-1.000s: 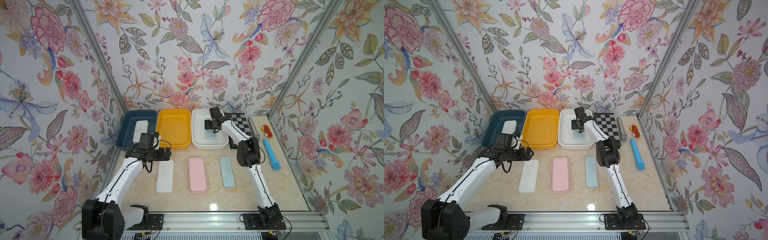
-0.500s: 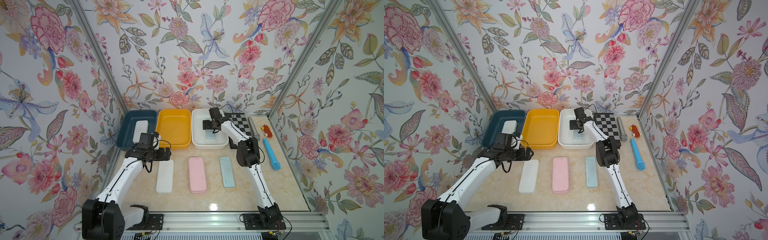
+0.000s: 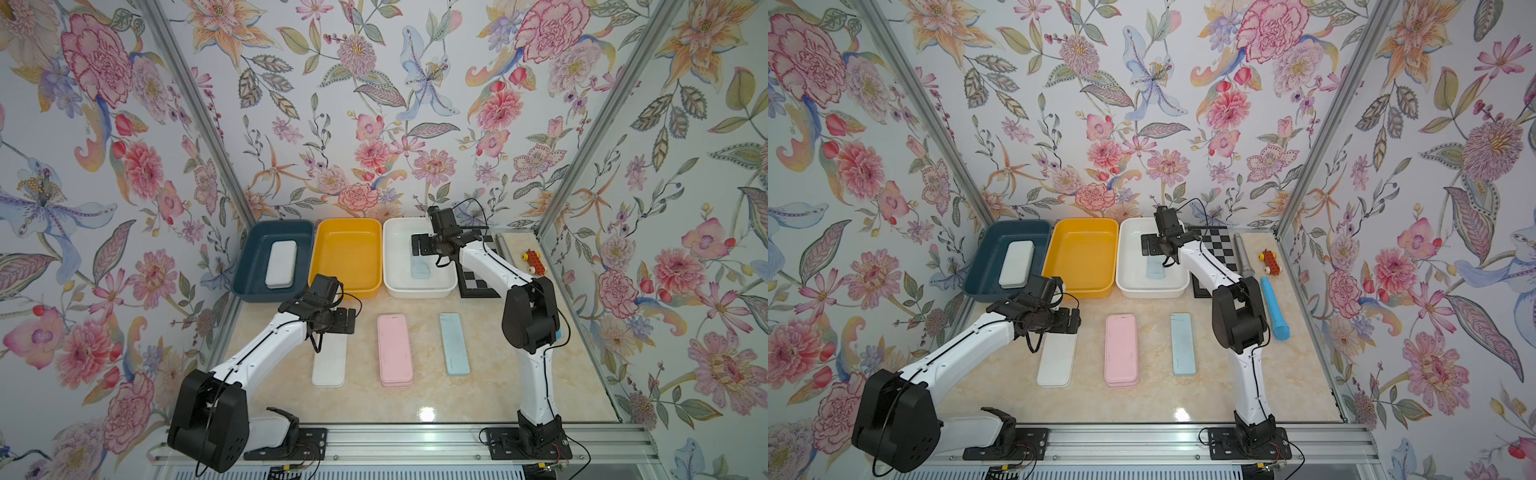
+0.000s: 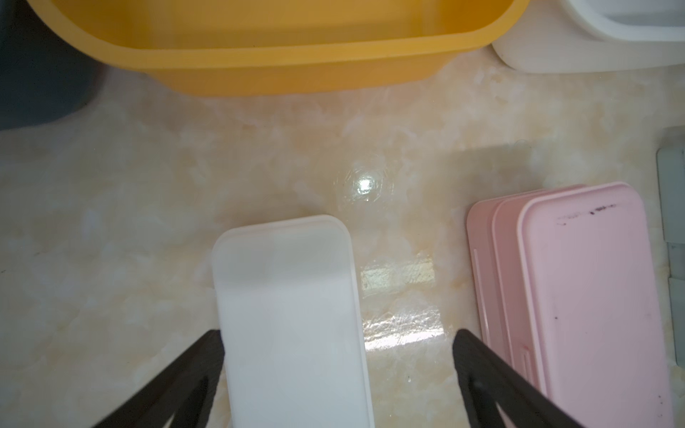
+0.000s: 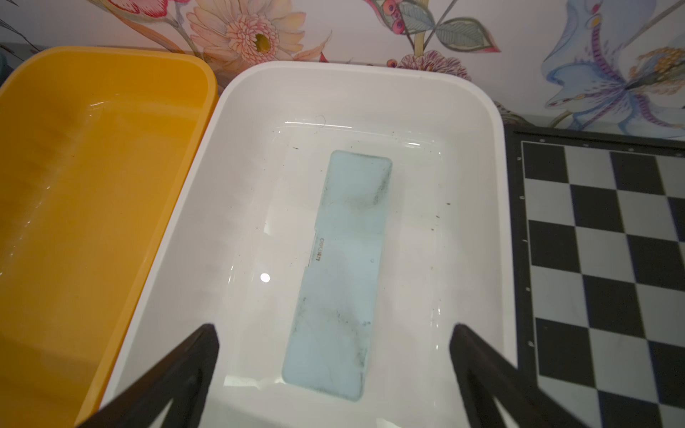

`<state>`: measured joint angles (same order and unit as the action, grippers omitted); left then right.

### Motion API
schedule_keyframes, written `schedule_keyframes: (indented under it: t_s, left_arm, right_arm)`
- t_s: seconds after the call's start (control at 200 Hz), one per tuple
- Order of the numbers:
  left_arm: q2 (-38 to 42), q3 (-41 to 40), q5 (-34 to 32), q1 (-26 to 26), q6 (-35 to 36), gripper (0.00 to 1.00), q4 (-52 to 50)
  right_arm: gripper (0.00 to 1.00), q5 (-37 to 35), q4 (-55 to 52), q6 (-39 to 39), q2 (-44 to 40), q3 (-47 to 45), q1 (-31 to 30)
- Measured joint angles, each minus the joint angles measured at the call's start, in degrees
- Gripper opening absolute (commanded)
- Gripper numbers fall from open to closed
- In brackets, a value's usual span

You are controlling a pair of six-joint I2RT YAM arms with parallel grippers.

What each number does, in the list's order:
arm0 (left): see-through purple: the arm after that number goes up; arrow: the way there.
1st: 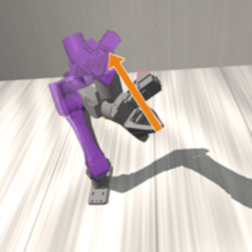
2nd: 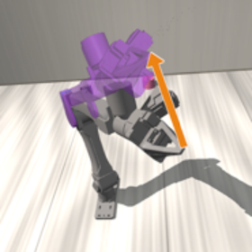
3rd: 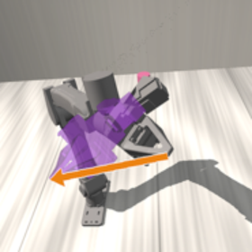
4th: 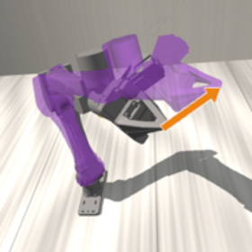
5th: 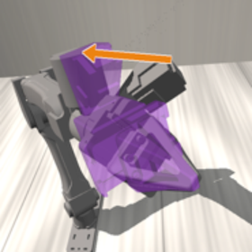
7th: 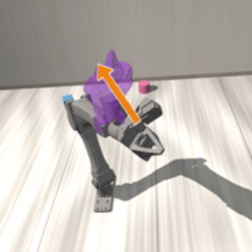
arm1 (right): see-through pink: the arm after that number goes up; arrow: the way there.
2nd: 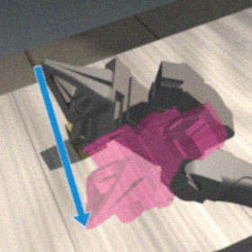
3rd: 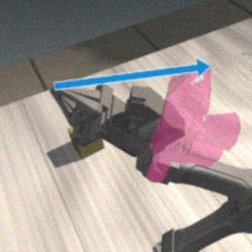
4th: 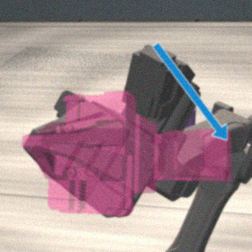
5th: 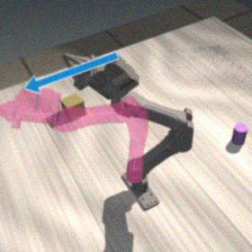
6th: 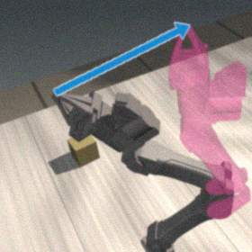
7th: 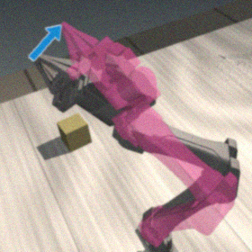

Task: Place the pencil cases by color into the storage box
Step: Place the pencil case at the storage box, then pick up the pencil case from the center of the board.

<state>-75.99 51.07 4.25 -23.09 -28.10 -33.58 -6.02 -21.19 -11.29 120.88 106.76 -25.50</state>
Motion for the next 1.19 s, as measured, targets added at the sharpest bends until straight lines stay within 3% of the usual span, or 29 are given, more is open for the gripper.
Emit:
schedule_keyframes:
  t_s: [0.285, 0.49, 0.8, 1.195]
  left_arm:
    - [-2.08, -2.99, -4.55, -2.12, -5.81, 0.98, 0.04]
    - [-4.92, -3.43, -6.08, -3.52, -8.04, 0.99, -0.2]
    - [-6.62, -4.94, -9.25, -3.96, -9.11, 0.98, 0.46]
    - [-4.55, -5.88, -9.2, -4.26, -9.44, 0.98, -0.44]
  right_arm:
    - [1.0, -1.49, 6.03, 0.37, -19.41, -20.61, -0.57]
    - [1.0, -2.36, 6.97, 0.33, -28.81, -31.65, -1.01]
    - [1.0, -3.48, 7.41, 0.28, -36.83, -36.94, -1.01]
    - [1.0, -3.45, 7.34, -0.13, -37.27, -40.61, -1.01]
